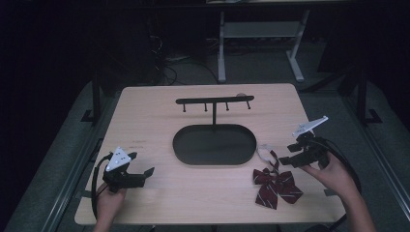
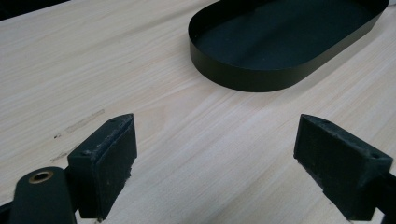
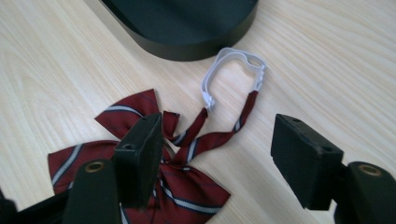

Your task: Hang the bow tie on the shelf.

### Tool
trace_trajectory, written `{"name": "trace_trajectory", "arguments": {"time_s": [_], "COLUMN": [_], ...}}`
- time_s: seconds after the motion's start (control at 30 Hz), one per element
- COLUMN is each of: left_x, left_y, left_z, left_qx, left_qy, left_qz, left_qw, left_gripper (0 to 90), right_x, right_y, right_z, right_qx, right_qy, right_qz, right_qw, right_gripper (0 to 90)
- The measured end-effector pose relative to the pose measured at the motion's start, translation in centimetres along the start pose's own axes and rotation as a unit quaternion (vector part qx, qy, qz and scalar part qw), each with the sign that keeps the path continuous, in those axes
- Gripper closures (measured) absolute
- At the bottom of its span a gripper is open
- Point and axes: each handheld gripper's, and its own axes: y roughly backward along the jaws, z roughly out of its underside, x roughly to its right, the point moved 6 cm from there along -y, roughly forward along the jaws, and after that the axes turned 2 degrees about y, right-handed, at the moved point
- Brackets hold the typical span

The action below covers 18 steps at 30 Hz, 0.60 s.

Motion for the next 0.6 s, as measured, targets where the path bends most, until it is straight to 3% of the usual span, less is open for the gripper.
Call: {"name": "trace_trajectory", "arguments": {"time_s": [0.43, 0.6], "left_x": [0.1, 0.0], "left_y": [0.1, 0.1], "left_z": [-0.1, 0.0], "left_qx": [0.002, 0.0], "left_qy": [0.0, -0.001], "left_qz": [0.002, 0.002], "left_qw": [1.0, 1.0], "left_gripper": [13.2, 13.2], "right_x": [0.9, 1.5], "right_y": [-0.9, -1.8], "right_z": [-1.9, -2.5], "right_qx": [-0.018, -0.03], "right_qy": [0.007, -0.002], "right_qz": [0.002, -0.004], "right_qw": [0.9998, 0.9996], "right_gripper": [36.9, 37.5]}}
